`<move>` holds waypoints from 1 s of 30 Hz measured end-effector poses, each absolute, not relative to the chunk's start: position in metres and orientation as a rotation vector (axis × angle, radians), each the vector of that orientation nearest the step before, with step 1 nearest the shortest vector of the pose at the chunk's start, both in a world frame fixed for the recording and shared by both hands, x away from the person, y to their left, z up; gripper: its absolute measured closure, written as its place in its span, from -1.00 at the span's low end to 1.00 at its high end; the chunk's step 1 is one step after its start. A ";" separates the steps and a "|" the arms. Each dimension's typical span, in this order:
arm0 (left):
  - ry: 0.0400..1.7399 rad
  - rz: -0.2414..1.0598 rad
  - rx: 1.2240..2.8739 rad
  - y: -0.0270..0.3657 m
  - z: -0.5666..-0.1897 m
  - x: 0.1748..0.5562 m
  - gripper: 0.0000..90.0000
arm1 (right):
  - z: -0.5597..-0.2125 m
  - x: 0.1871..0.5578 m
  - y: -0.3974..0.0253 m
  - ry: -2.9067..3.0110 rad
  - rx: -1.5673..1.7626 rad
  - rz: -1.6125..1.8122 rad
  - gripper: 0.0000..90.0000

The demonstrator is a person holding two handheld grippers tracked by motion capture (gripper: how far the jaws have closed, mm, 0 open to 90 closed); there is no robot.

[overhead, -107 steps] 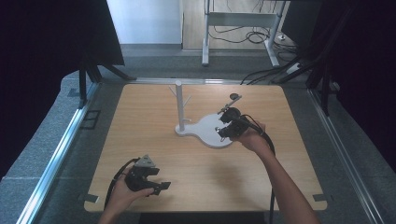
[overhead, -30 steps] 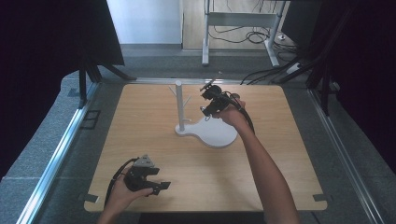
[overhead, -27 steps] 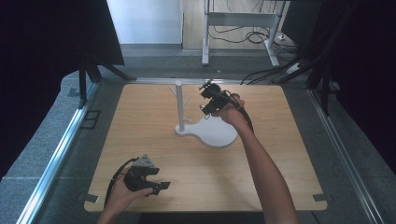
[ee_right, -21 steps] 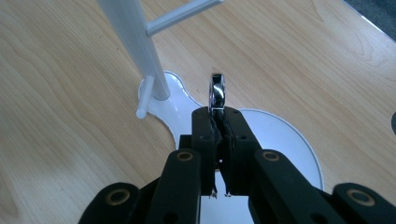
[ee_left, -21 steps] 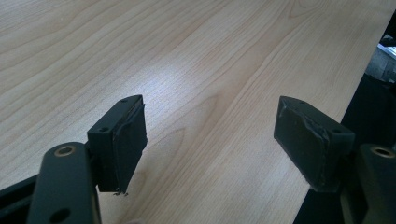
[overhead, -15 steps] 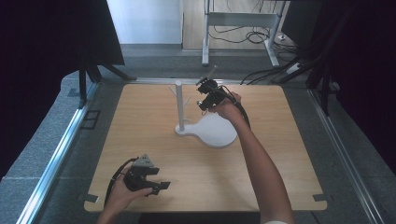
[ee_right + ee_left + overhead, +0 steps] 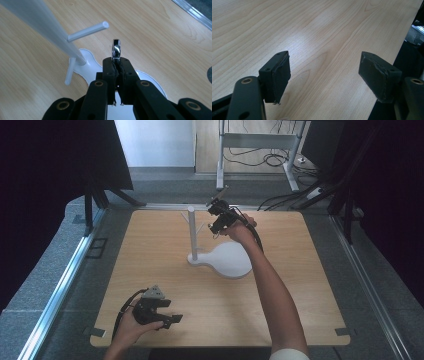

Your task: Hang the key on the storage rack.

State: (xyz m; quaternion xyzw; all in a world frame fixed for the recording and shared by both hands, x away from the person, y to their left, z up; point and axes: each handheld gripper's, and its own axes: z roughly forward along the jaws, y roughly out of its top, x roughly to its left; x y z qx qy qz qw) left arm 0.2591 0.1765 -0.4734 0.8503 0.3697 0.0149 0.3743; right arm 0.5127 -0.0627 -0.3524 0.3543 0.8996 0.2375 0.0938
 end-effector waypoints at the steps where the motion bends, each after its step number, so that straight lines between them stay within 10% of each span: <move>1: 0.946 0.037 2.175 0.177 -0.473 0.259 -0.43 | -0.352 0.513 -0.061 2.663 1.049 0.695 0.88; 30: 0.944 0.033 2.174 0.176 -0.474 0.260 -0.42 | -0.348 0.518 -0.041 2.654 1.020 0.687 0.88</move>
